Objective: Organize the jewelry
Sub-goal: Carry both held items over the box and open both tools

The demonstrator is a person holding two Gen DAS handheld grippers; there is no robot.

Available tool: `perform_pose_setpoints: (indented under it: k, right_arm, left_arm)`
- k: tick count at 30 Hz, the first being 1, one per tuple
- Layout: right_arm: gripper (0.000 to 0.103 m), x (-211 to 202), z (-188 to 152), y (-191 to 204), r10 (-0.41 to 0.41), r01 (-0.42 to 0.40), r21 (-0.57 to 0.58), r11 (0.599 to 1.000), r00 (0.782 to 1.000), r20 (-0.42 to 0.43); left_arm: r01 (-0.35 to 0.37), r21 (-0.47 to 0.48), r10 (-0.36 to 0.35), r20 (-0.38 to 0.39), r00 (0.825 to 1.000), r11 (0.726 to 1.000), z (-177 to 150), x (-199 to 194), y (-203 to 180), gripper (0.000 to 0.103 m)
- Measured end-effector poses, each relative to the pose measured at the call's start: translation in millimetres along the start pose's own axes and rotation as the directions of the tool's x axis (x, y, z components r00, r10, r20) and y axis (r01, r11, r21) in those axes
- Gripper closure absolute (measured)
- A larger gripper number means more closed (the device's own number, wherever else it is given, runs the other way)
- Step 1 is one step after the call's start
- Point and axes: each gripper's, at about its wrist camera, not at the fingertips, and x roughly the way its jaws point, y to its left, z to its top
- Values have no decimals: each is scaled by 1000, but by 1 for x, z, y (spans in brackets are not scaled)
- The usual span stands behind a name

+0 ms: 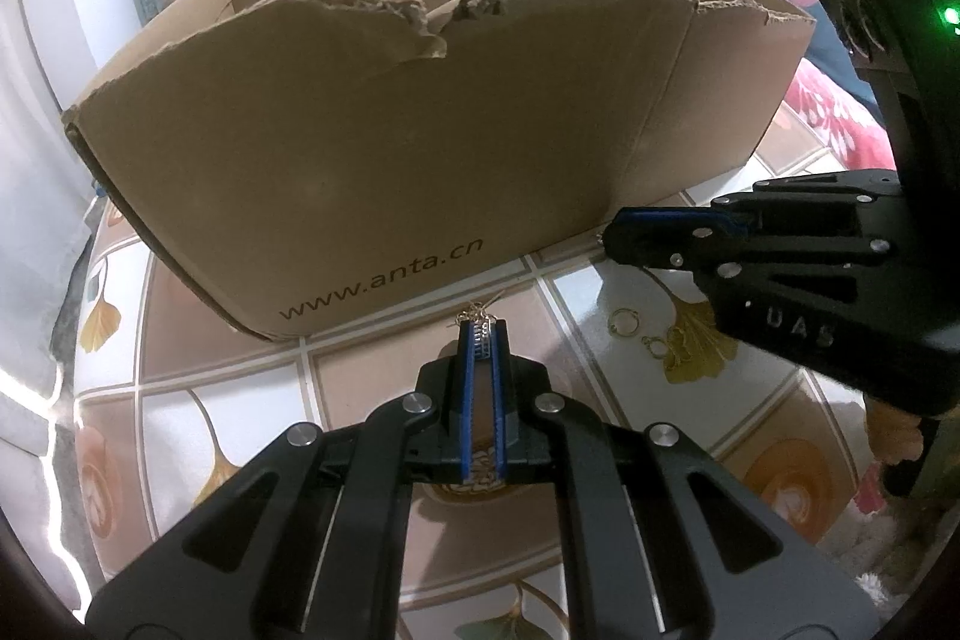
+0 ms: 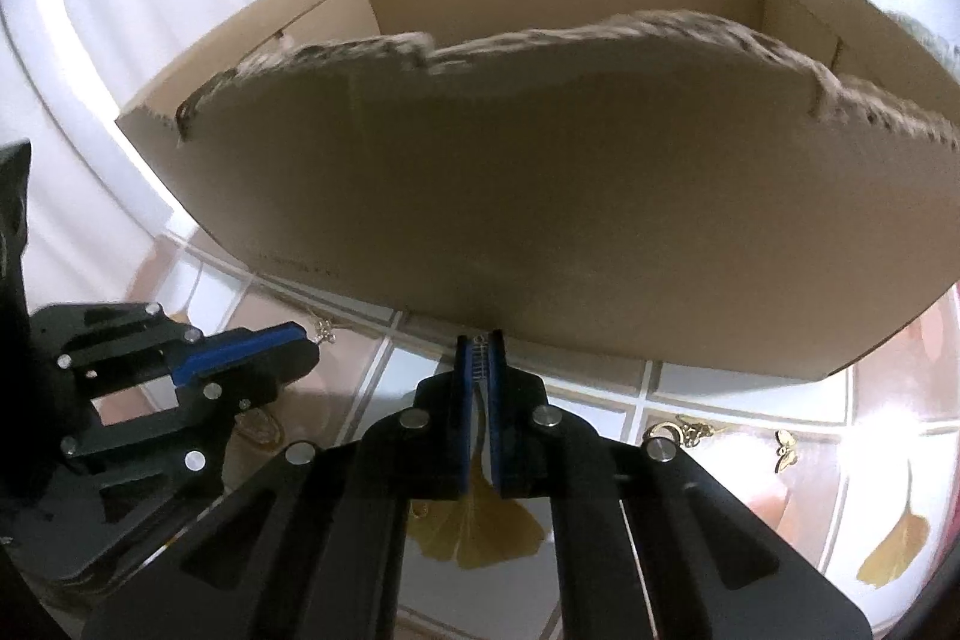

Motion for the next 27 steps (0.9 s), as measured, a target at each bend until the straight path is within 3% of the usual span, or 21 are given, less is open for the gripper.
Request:
perform_pose_setpoints:
  k: [17, 24, 27]
  right_arm:
    - [98, -62, -13, -15, 2, -4, 21, 1000, 997, 78]
    - [98, -97, 3, -4, 29, -24, -31, 999, 988, 154]
    - [98, -117, 12, 8, 48, -34, -64, 997, 975, 216]
  left_arm:
    - [-6, 11, 5, 28, 1000, 1000, -9, -21, -6, 103]
    - [-6, 10, 5, 115, 993, 1000, 0, -62, -6, 103]
    - [14, 18, -17, 198, 980, 1000, 12, -93, -6, 103]
